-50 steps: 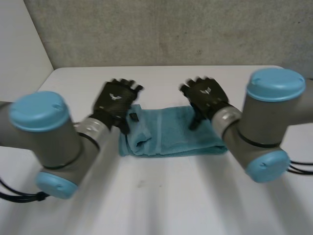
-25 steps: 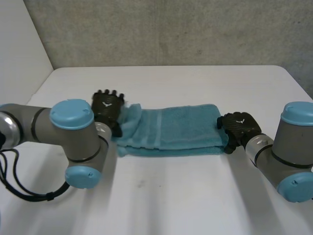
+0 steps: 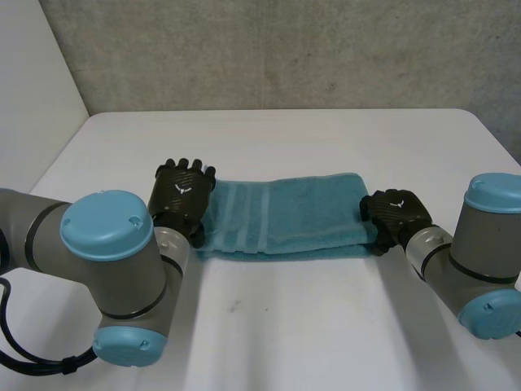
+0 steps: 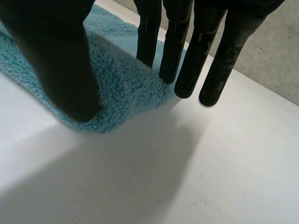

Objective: Fold the laundry

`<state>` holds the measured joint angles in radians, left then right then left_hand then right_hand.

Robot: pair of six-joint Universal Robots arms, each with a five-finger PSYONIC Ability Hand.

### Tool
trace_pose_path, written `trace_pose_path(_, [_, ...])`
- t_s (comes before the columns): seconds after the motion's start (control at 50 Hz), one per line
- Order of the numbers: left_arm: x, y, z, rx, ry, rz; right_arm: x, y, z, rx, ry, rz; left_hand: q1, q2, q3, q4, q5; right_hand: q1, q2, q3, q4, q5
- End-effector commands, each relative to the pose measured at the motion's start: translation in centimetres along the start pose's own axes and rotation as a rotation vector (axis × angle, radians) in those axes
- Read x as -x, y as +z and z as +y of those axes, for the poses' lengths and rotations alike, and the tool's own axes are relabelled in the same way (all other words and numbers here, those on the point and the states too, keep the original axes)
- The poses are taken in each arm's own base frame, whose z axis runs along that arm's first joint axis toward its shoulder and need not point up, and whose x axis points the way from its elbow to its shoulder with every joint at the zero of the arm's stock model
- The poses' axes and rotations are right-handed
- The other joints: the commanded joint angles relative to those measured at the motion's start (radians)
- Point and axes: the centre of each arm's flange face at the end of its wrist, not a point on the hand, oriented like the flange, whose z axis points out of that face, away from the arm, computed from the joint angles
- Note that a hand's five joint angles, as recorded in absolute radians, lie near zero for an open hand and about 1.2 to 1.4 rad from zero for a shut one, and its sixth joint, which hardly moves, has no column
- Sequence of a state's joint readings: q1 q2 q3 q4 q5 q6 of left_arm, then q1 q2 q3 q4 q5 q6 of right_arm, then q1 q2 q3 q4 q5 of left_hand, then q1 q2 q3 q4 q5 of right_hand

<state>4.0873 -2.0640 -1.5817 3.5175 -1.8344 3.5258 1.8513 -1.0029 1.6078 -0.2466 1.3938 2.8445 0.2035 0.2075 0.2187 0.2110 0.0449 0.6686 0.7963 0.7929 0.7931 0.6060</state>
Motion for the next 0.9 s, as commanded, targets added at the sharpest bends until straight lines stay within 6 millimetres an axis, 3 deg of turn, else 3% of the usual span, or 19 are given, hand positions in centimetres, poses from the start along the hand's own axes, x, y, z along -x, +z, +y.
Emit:
trace_pose_path(0.02, [0.2, 0.3, 0.0, -0.001, -0.003, -0.008, 0.0, 0.3, 0.1, -0.012, -0.001, -0.001, 0.01, 0.006, -0.005, 0.002, -0.006, 0.727, 0.599, 0.602, 0.602, 0.615])
trace_pose_path(0.14, [0.4, 0.2, -0.3, -0.005, -0.001, -0.013, 0.0, 0.3, 0.3, -0.006, -0.004, 0.0, 0.004, 0.0, -0.011, -0.003, -0.012, 0.728, 0.6, 0.603, 0.603, 0.616])
trace_pose_path(0.22, [1.6, -0.1, -1.2, -0.022, -0.01, -0.04, -0.4, 0.1, -0.2, -0.01, -0.02, 0.018, -0.008, -0.012, -0.023, -0.015, -0.024, 0.728, 0.6, 0.603, 0.603, 0.616])
trace_pose_path(0.3, [3.9, 0.0, -0.8, -0.003, -0.02, -0.091, -1.3, -0.6, -3.9, -0.086, -0.084, 0.033, -0.011, -0.015, -0.026, -0.018, -0.026, 0.728, 0.6, 0.603, 0.603, 0.616])
trace_pose_path(0.4, [5.0, 0.1, -0.8, 0.002, -0.024, -0.117, -1.3, -0.1, -7.9, -0.17, -0.178, 0.037, -0.011, -0.015, -0.026, -0.018, -0.026, 0.728, 0.6, 0.603, 0.603, 0.616])
trace_pose_path(0.44, [5.1, 0.1, -0.8, 0.003, -0.025, -0.12, 0.3, -0.3, -9.3, -0.203, -0.198, 0.0, -0.013, -0.017, -0.029, -0.021, -0.029, 0.728, 0.6, 0.603, 0.603, 0.616])
trace_pose_path(0.46, [5.2, 0.1, -0.8, 0.004, -0.026, -0.123, 2.7, -0.5, -10.7, -0.247, -0.22, -0.06, -0.013, -0.017, -0.029, -0.021, -0.029, 0.728, 0.6, 0.603, 0.603, 0.616])
trace_pose_path(0.54, [5.7, 0.1, -1.1, -0.004, -0.033, -0.138, 9.0, 0.0, -11.8, -0.315, -0.265, -0.194, -0.013, -0.017, -0.029, -0.021, -0.029, 0.728, 0.6, 0.603, 0.603, 0.616])
trace_pose_path(0.6, [5.9, 0.1, -1.3, -0.009, -0.035, -0.141, 13.2, -0.1, -12.0, -0.367, -0.297, -0.291, -0.016, -0.02, -0.032, -0.024, -0.032, 0.728, 0.6, 0.603, 0.603, 0.616])
trace_pose_path(0.66, [5.9, 0.1, -1.3, -0.012, -0.037, -0.142, 15.9, -0.3, -11.6, -0.392, -0.321, -0.377, -0.016, -0.02, -0.032, -0.024, -0.032, 0.728, 0.6, 0.603, 0.603, 0.616])
trace_pose_path(0.68, [5.9, 0.2, -1.3, -0.013, -0.037, -0.144, 17.8, -0.4, -10.5, -0.39, -0.338, -0.445, -0.019, -0.023, -0.035, -0.027, -0.035, 0.728, 0.6, 0.603, 0.603, 0.616])
trace_pose_path(0.72, [6.0, 0.2, -1.4, -0.014, -0.038, -0.145, 19.8, -0.6, -9.2, -0.386, -0.357, -0.514, -0.019, -0.023, -0.035, -0.027, -0.035, 0.728, 0.6, 0.603, 0.603, 0.616])
trace_pose_path(0.78, [6.0, 0.2, -1.3, -0.012, -0.037, -0.146, 22.5, -1.0, -6.9, -0.371, -0.393, -0.598, -0.019, -0.023, -0.035, -0.027, -0.035, 0.728, 0.6, 0.603, 0.603, 0.616])
trace_pose_path(0.86, [6.6, 0.6, -1.4, -0.017, -0.043, -0.164, 23.0, -0.7, -6.1, -0.368, -0.419, -0.593, -0.022, -0.026, -0.037, -0.03, -0.038, 0.728, 0.6, 0.603, 0.603, 0.616])
trace_pose_path(0.88, [6.8, 0.7, -1.4, -0.02, -0.044, -0.169, 22.5, -0.5, -6.7, -0.377, -0.416, -0.558, -0.022, -0.026, -0.037, -0.03, -0.038, 0.301, 0.174, 0.177, 0.177, 0.189])
trace_pose_path(0.9, [7.1, 1.0, -1.6, -0.03, -0.049, -0.169, 22.2, -0.4, -7.2, -0.383, -0.413, -0.529, -0.022, -0.026, -0.037, -0.03, -0.038, 0.056, -0.072, -0.068, -0.069, -0.056])
